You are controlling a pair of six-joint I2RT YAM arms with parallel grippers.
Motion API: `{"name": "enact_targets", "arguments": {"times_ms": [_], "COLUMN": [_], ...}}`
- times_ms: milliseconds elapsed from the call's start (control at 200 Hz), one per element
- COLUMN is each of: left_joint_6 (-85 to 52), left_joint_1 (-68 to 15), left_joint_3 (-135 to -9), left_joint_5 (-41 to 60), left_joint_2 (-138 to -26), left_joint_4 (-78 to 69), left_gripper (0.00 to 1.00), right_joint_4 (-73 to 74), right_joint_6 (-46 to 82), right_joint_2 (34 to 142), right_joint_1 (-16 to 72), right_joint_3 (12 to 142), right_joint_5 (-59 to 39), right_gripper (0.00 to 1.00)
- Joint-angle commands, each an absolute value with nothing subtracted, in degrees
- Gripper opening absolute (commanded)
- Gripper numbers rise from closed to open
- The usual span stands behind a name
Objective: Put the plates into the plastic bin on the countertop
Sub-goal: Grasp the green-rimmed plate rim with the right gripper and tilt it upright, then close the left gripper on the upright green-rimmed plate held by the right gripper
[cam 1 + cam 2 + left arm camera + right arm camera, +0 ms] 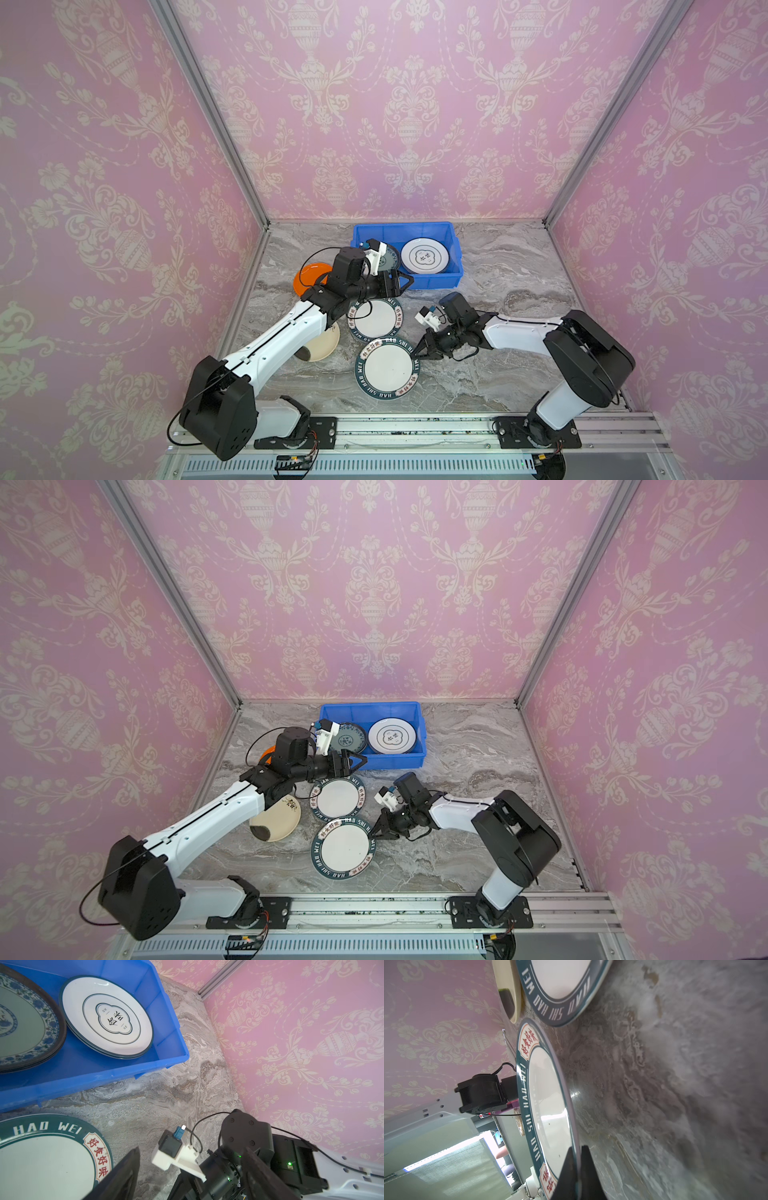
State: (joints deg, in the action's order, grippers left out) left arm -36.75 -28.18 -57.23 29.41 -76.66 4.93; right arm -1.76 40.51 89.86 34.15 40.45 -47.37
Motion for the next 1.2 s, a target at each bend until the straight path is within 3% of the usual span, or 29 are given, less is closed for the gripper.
{"name": "enact_targets", "arguments": {"times_ms": [0,325,680,921,1196], "left_joint_6": [-33.08,-34.54,-39.21,-42.62,-44.47], "left_joint_1": [-27.03,-25.47,-24.18,-23.82,-23.03], "left_joint_3": [-60.19,-63.26,-62.23,-61.86,-61.91], "left_joint_5": [31.20,32.96,36.94,39.02,39.42], "left_joint_2": [-78.47,-82.91,-87.26,-90.96,-92.70], "left_joint_4": [6.18,1.27,-4.01,-8.30,-10.02], "left_gripper": [0.78,0.75,0.58,0.40,0.18], "right_joint_4": [-13.07,-24.64,-5.96,4.11,3.21], "right_joint_6": [35.04,31.43,44.57,50.91,49.67], "right_joint_2": [82.72,73.27,72.74,74.70,76.64], "right_joint_1": [29.99,16.92,6.91,5.20,5.10], "right_joint_3": [42.46,51.16,49.70,47.90,48.49], "right_joint_5": [-46.92,-44.27,-48.44,-48.19,-47.02], "right_gripper": [0.00,0.00,0.00,0.00,0.00]}}
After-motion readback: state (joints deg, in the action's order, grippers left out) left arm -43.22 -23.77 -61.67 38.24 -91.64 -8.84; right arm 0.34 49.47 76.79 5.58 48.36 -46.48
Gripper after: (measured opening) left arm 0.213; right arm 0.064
